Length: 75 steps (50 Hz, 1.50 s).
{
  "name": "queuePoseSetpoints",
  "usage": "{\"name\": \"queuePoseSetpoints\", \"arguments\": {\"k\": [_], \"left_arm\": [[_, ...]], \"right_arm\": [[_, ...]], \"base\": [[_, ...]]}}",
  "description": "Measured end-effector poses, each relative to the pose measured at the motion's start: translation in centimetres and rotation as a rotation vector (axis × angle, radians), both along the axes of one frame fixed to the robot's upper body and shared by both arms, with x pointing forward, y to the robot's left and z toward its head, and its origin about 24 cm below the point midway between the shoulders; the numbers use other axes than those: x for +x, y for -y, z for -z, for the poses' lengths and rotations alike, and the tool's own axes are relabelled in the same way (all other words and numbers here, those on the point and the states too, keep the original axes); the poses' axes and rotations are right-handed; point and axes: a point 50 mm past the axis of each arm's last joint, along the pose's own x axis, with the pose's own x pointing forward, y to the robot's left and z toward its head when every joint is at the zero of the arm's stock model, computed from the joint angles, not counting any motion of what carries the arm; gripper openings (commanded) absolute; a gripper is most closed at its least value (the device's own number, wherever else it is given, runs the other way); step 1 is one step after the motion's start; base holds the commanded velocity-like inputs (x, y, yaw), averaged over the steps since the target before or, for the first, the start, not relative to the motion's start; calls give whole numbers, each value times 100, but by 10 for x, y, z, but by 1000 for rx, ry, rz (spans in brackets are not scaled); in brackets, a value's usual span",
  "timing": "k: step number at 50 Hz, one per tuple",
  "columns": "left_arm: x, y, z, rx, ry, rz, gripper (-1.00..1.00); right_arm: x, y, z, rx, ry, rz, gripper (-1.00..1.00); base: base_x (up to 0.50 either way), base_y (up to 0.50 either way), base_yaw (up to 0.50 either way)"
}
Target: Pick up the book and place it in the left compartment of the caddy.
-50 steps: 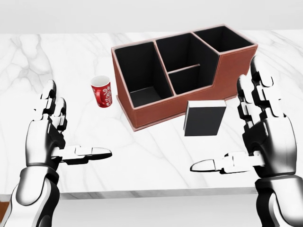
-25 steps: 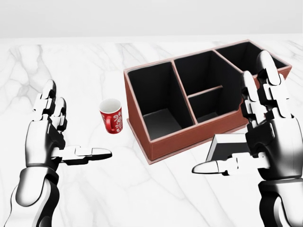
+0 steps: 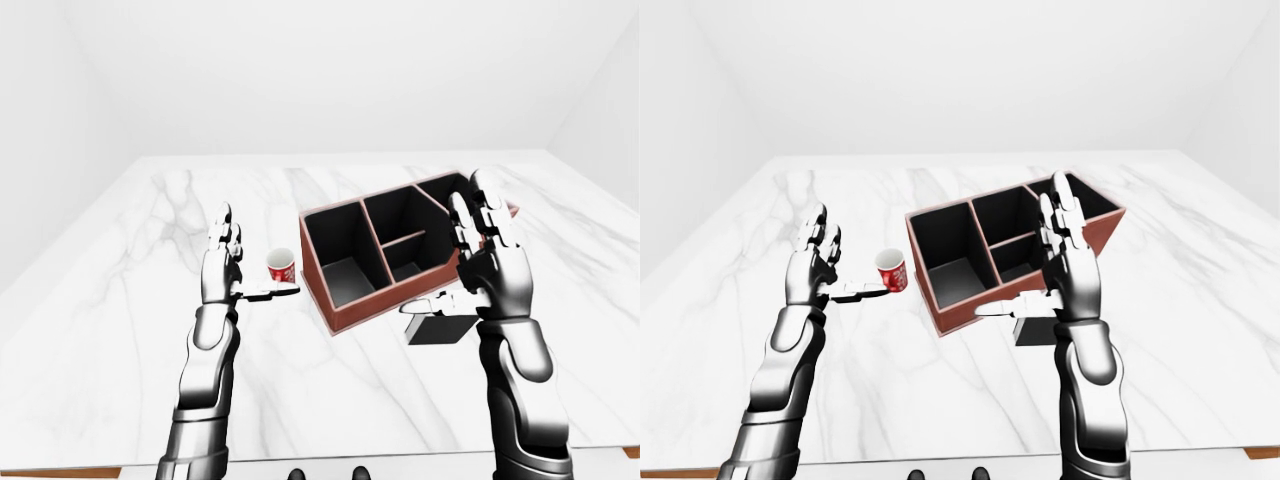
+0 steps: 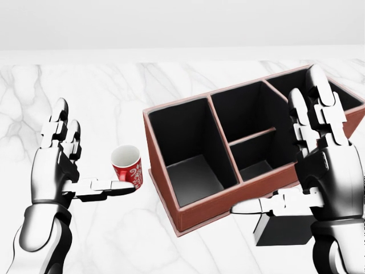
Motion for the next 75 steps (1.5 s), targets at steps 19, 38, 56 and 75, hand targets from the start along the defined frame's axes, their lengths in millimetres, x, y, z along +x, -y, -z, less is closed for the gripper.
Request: {"name": "queuePoseSetpoints", "arguments": {"k": [19, 38, 56, 75], "left_arm": [[1, -1, 2, 0, -10, -3, 100], [3, -1, 3, -3, -15, -3, 100], [1, -1, 7, -7, -30, -4, 100], [2, -2, 10, -11, -44, -7, 100]], "right_arm": [[0, 1, 2, -17, -12, 13, 100], [-23, 12, 15, -303, -107, 27, 100], [-34, 17, 33, -829, -350, 11, 100], [-48, 52, 38, -1151, -474, 197, 100]], "base": [[6, 0, 0], [10, 0, 0], [0, 0, 0], [0, 0, 0]]}}
